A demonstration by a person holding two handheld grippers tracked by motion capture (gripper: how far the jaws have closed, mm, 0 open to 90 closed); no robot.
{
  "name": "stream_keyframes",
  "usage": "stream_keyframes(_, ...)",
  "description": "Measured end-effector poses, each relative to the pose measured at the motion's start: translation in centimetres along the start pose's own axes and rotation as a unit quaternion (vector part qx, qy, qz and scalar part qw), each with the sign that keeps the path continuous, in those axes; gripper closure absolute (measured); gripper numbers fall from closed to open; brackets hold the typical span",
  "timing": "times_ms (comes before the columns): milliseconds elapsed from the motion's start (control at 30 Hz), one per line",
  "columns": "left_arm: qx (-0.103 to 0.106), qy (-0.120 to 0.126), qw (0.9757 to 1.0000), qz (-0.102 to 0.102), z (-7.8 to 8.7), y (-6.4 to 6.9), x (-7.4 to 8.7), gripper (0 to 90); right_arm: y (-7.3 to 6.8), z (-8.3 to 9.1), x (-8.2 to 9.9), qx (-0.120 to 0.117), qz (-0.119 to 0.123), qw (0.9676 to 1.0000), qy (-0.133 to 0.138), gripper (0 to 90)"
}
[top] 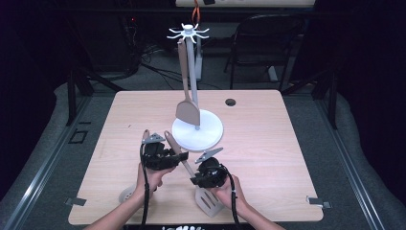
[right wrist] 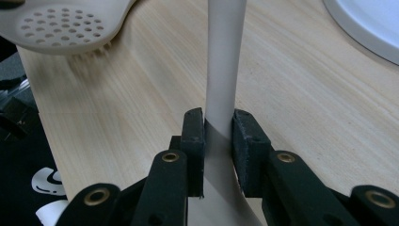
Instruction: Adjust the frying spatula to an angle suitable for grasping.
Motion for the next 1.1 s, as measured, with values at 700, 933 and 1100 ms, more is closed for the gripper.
stream_keyframes(700, 0.06, 0.006, 0.9981, 0.014, -0.9, 1.1, 0.5, 70.7, 0.5, 0.8, -0.6, -0.002, -0.008, 0.9994, 0.034, 73.8)
stream_keyframes(933, 0.076, 0.02, 0.9964, 0.031, -0.2, 0.7, 0.1, 73.2, 0.5, 2.0, -0.7, -0.009, -0.002, 0.9993, 0.036, 54.3)
stream_keyframes(1100, 0.084, 0.032, 0.9953, 0.036, 0.4, 0.9, -0.4, 75.0, 1.3, 3.6, -0.7, 0.008, 0.005, 0.9992, 0.039, 37.3)
Point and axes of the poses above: each handheld gripper's, and its own axes: z roughly backward along the jaws, x roughly out of its underside, y roughly to its right, the point moved 9 cm from there along -z, roughly forward along the jaws, and after that the axes turned 7 degrees about -y, right-handed, at the moved point
